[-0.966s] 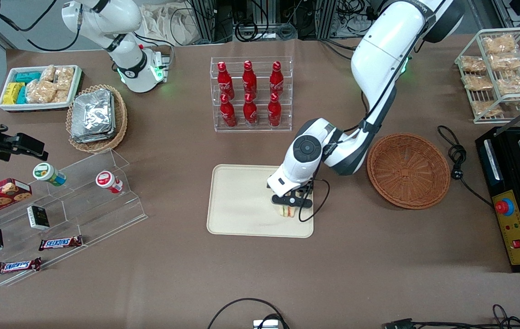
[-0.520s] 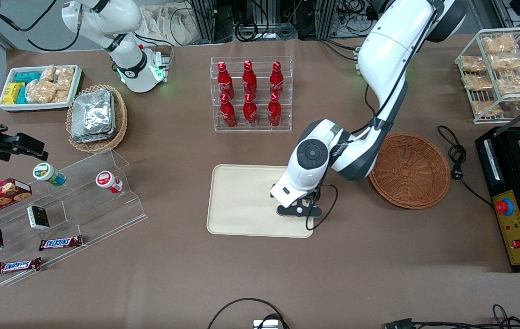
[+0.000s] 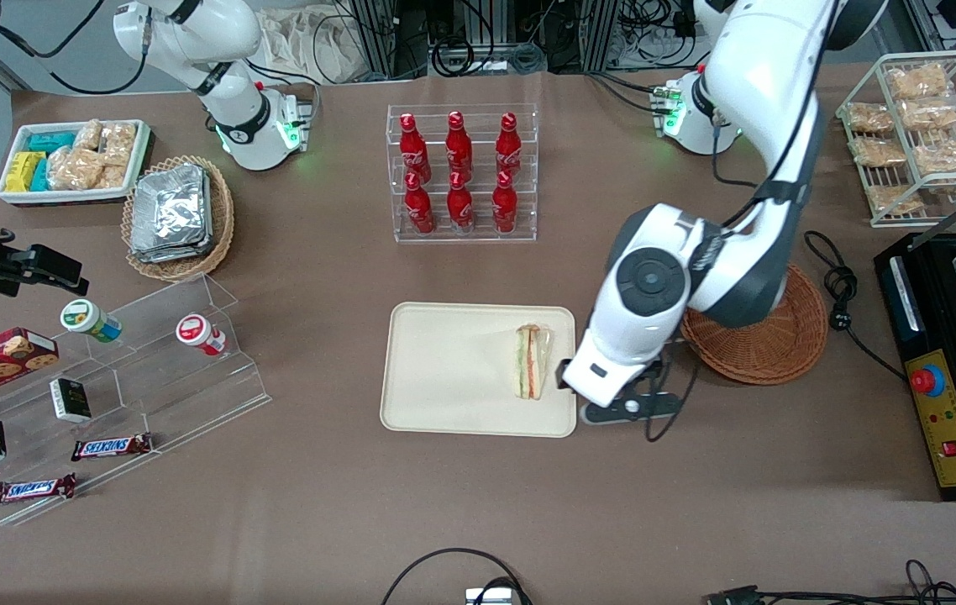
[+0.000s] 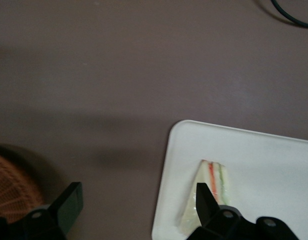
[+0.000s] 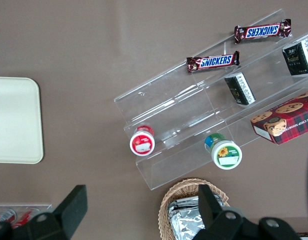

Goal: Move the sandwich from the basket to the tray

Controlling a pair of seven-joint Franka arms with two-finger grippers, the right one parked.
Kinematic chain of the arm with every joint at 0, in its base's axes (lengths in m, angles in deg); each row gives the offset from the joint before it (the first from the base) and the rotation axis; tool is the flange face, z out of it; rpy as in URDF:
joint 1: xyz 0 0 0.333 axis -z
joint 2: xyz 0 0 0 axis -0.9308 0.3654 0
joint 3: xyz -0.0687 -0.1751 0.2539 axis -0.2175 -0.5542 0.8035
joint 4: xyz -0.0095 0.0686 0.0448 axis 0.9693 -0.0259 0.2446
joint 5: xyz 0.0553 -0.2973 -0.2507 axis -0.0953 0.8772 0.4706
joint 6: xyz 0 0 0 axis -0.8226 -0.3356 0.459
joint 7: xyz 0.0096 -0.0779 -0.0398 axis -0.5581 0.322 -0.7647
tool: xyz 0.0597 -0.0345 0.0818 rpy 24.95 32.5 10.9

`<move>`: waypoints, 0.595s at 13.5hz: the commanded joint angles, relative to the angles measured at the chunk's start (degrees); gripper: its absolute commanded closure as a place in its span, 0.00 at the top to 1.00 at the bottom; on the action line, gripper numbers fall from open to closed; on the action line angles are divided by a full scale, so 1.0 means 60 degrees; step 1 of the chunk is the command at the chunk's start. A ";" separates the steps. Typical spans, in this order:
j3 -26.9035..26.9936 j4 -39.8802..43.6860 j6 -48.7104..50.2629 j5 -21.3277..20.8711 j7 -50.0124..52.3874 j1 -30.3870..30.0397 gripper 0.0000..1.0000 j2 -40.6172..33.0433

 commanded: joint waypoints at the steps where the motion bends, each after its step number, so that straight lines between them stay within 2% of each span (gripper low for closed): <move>1: -0.0039 -0.0114 0.0736 -0.0102 -0.0117 -0.0773 1.00 -0.0820; 8: -0.0039 -0.0172 0.2259 0.0074 -0.2604 -0.2370 1.00 -0.1964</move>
